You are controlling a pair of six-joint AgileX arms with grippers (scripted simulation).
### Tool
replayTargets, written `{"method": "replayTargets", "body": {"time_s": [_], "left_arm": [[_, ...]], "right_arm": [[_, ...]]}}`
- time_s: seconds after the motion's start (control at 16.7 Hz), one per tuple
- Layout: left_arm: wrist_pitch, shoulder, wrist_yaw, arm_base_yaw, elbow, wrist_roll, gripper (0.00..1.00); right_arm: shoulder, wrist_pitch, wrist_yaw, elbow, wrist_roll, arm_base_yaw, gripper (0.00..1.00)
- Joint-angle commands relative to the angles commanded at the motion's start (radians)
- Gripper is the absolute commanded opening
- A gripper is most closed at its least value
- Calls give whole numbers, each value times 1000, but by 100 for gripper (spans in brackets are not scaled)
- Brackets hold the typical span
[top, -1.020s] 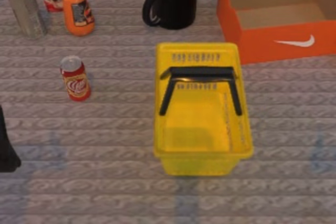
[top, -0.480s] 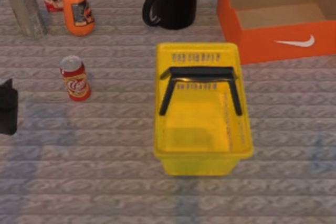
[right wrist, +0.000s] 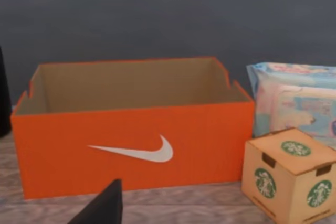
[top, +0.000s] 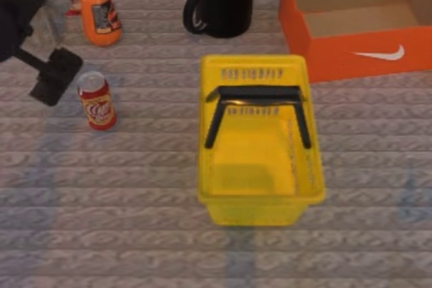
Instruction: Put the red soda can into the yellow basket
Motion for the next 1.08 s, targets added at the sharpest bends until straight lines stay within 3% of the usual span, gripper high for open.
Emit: {"method": "replayTargets", "body": {"time_s": [0.3,0.54,1.08], "left_arm": [[-243,446,-1,-38,392,116,100],[-347,639,-2,-56,589,171,100],[-350,685,-2,-58,617,187,100]], "right_arm": [[0,0,0,0,0,0,100],[0,0,0,0,0,0,100],[0,0,0,0,0,0,100]]}}
